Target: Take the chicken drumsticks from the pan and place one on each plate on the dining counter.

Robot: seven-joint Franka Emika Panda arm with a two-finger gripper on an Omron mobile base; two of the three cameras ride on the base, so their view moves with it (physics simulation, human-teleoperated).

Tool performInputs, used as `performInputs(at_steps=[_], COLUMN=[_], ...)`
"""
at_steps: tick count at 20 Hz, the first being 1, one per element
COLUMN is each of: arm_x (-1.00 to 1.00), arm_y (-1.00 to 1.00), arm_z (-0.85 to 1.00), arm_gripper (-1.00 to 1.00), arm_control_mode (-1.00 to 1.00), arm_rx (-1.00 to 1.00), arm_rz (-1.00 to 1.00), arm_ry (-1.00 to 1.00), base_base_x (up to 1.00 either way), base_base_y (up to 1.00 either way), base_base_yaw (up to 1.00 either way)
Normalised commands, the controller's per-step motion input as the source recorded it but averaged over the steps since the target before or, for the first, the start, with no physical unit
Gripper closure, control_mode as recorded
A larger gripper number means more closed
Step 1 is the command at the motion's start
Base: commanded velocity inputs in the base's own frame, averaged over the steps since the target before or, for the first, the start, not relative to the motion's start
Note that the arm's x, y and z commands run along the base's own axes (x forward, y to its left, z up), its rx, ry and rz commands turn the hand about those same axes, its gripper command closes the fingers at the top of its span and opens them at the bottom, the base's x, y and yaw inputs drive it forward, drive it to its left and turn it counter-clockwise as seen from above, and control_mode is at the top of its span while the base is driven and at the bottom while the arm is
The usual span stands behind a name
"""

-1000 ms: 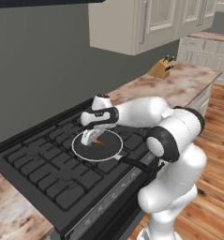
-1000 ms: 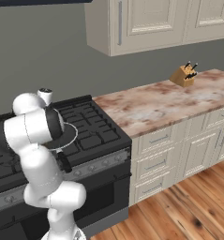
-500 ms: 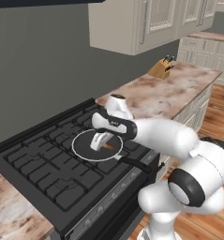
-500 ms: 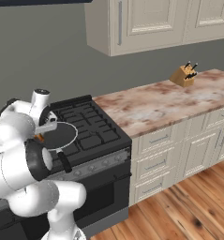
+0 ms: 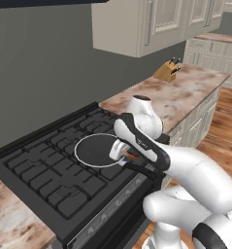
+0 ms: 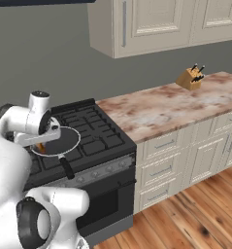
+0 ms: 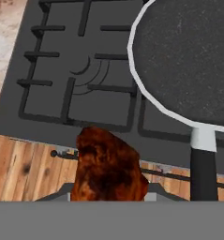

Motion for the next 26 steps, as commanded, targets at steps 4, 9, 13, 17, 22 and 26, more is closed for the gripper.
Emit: performInputs(at_steps=[4,9,13,17,22,26], arm_x=[-0.69,-0.63,-0.54,-0.34,0.0,0.0], arm_y=[-0.5,-0.4,-0.45,-0.32,0.0,0.0], arm_z=[0.23,0.24,0.22,0.12,0.0,0.0], arm_gripper=[1.0,1.0,1.0,1.0,1.0,1.0], arm_control_mode=[-1.0,-1.0,-1.0,-1.0,1.0,1.0], arm_rx=[-0.15,-0.22,-0.09,0.0,0.0,0.0], arm_rz=[-0.14,-0.14,-0.14,-0.15,-0.02,0.0], arm_ry=[0.0,0.0,0.01,0.06,0.0,0.0], base_base_x=[0.0,0.0,0.0,0.0,-0.03,-0.56], base_base_y=[0.0,0.0,0.0,0.0,0.0,-0.17], base_base_yaw=[0.0,0.0,0.0,0.0,0.0,-0.03])
